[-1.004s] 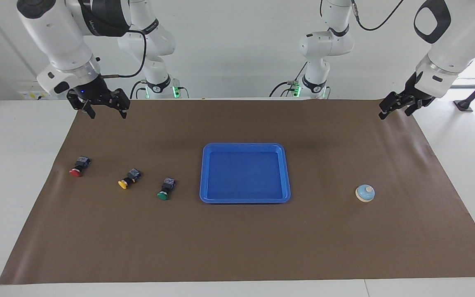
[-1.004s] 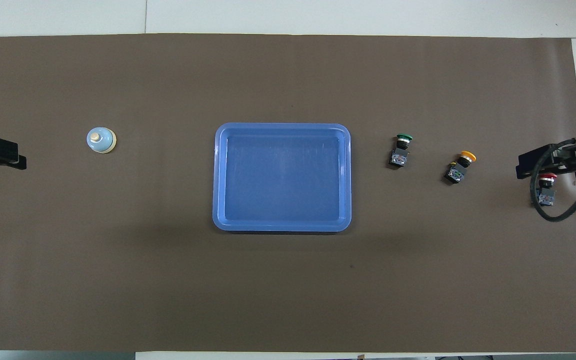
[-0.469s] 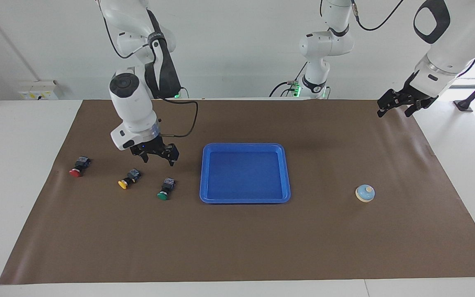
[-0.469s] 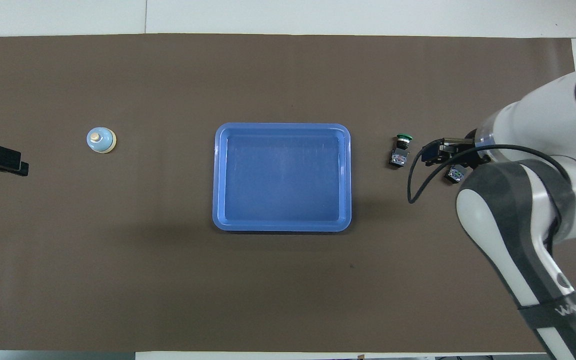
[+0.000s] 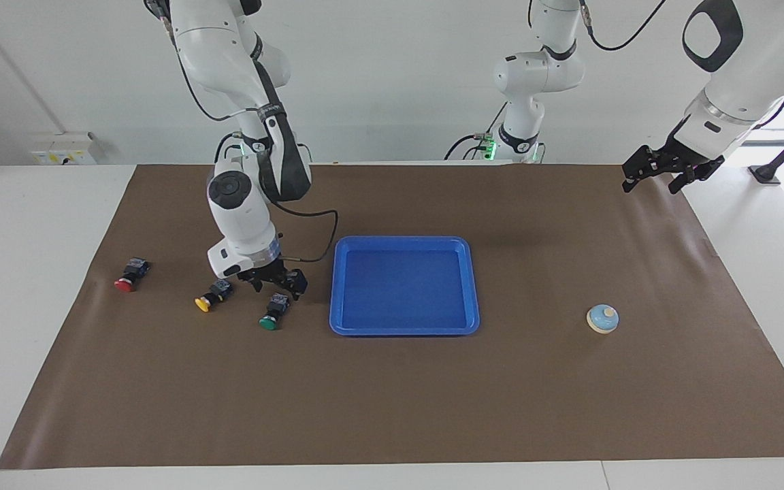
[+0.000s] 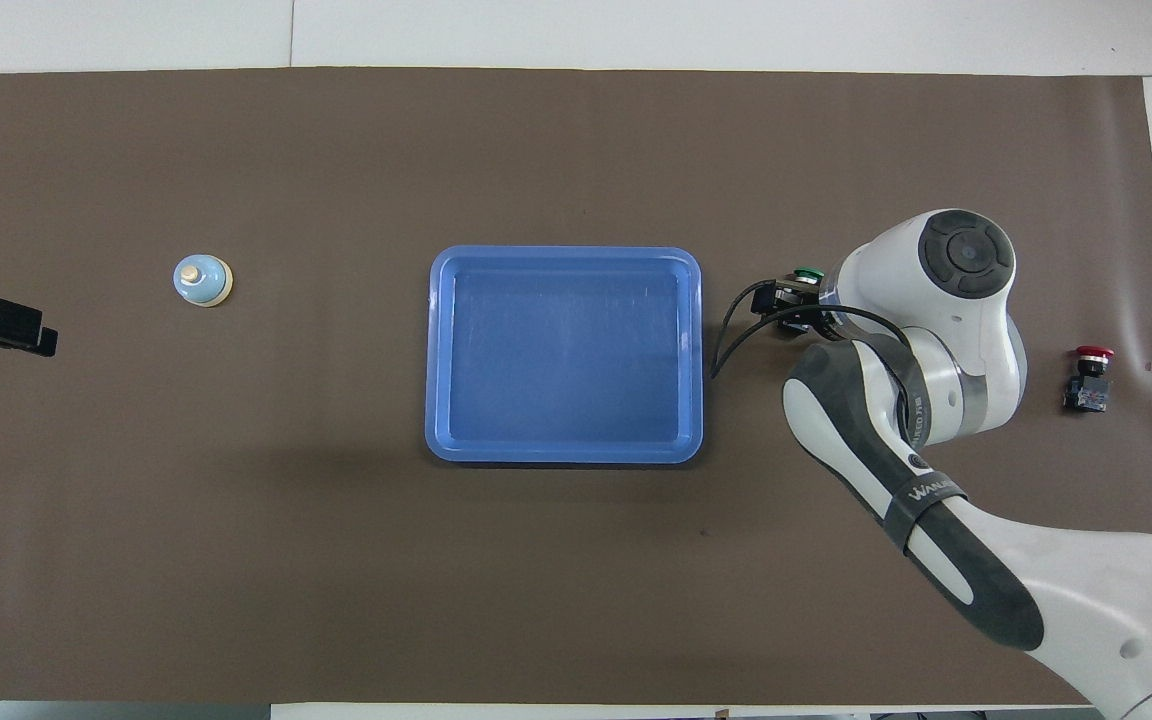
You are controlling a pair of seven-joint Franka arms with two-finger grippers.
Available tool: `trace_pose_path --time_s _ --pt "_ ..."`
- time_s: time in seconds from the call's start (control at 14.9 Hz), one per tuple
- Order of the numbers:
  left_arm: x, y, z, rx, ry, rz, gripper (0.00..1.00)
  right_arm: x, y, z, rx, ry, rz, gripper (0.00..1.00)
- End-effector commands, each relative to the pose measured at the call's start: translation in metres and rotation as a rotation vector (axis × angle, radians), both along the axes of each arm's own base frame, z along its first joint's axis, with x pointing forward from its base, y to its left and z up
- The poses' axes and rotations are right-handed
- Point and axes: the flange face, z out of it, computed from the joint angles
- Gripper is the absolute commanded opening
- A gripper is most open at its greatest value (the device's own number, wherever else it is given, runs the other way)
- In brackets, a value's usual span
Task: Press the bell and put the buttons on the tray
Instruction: 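Grasp the green-topped button with the right gripper, then carry the green button over the blue tray and release it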
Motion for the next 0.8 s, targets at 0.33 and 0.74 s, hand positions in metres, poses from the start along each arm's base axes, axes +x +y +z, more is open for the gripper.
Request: trace_pose_path --time_s 0.33,0.74 --pt "-0.004 0.0 0.009 -0.011 -0.011 -0.017 1.0 0.007 -0.007 -0.02 0.011 -0.023 -0.06 0.86" --pt "-0.004 0.001 0.009 -0.011 -0.011 -0.016 1.0 0.006 -0.005 -0.02 0.01 -0.02 -0.059 0.0"
